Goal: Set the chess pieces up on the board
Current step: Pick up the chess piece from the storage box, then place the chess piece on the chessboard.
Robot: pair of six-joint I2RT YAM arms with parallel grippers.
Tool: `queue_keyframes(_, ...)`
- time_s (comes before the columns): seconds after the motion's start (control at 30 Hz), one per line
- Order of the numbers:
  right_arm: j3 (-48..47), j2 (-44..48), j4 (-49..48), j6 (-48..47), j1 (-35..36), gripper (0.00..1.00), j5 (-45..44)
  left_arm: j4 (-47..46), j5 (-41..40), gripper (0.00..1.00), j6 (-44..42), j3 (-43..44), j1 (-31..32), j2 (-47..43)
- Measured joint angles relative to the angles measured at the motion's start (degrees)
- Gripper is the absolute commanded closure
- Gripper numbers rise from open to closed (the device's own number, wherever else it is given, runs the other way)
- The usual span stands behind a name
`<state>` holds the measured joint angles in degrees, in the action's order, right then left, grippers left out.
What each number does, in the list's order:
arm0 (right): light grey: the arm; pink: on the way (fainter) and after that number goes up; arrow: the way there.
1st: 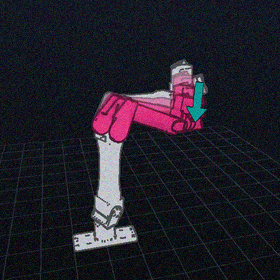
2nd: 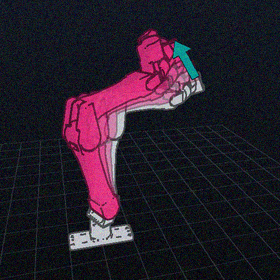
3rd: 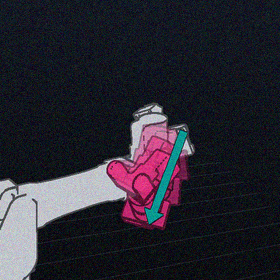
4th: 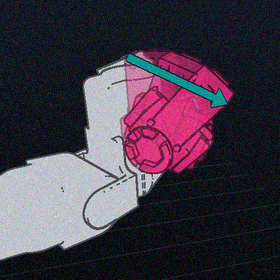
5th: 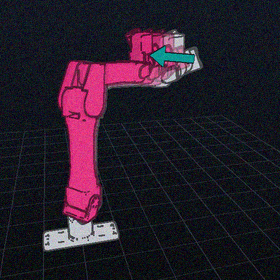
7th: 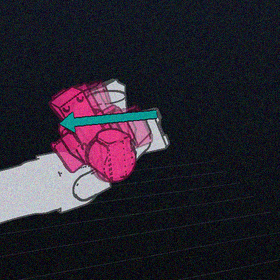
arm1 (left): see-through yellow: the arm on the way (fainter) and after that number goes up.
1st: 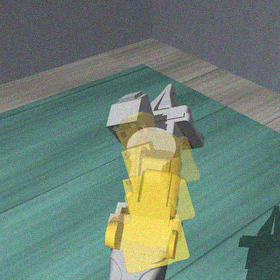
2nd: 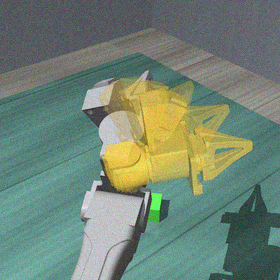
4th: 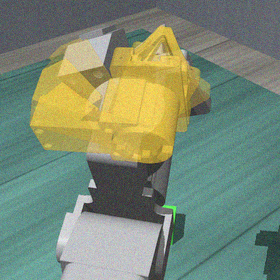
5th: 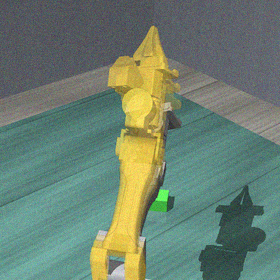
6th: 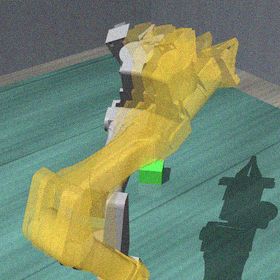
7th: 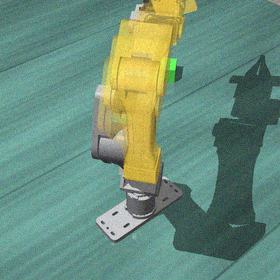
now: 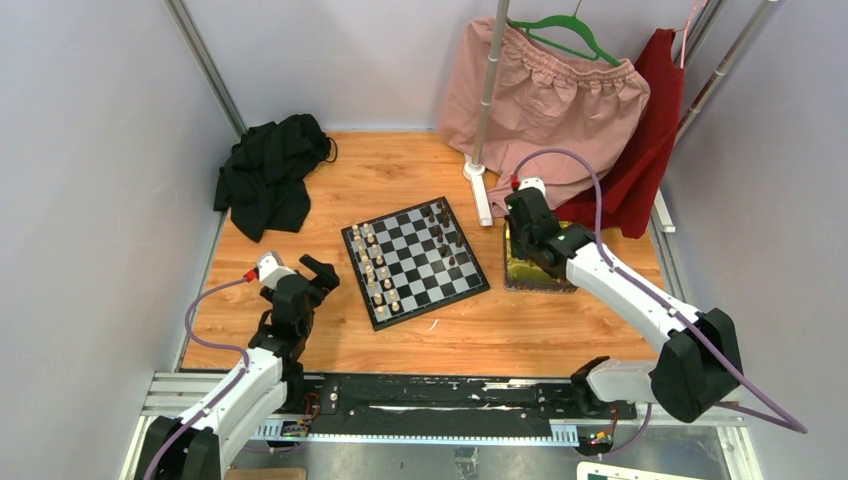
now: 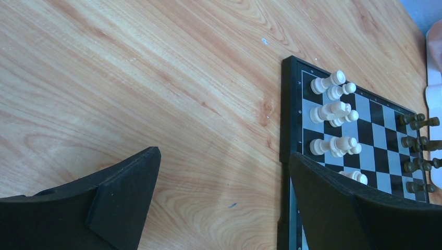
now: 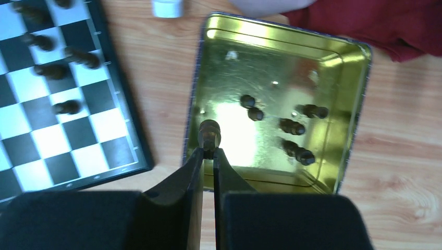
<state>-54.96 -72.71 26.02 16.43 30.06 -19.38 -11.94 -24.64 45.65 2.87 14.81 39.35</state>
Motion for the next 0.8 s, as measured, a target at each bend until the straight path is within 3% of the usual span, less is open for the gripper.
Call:
queue_keyframes(0.33,-3.9,-6.2,0.6,0.0,10.5,1.00,1.4,0.0,0.0,0.00,0.0,0.0,0.0,-0.3)
queue_keyframes(0.8,-7.0,-16.0,-1.9,0.0,14.3,1.00,3.3,0.0,0.0,0.00,0.0,0.0,0.0,-0.5)
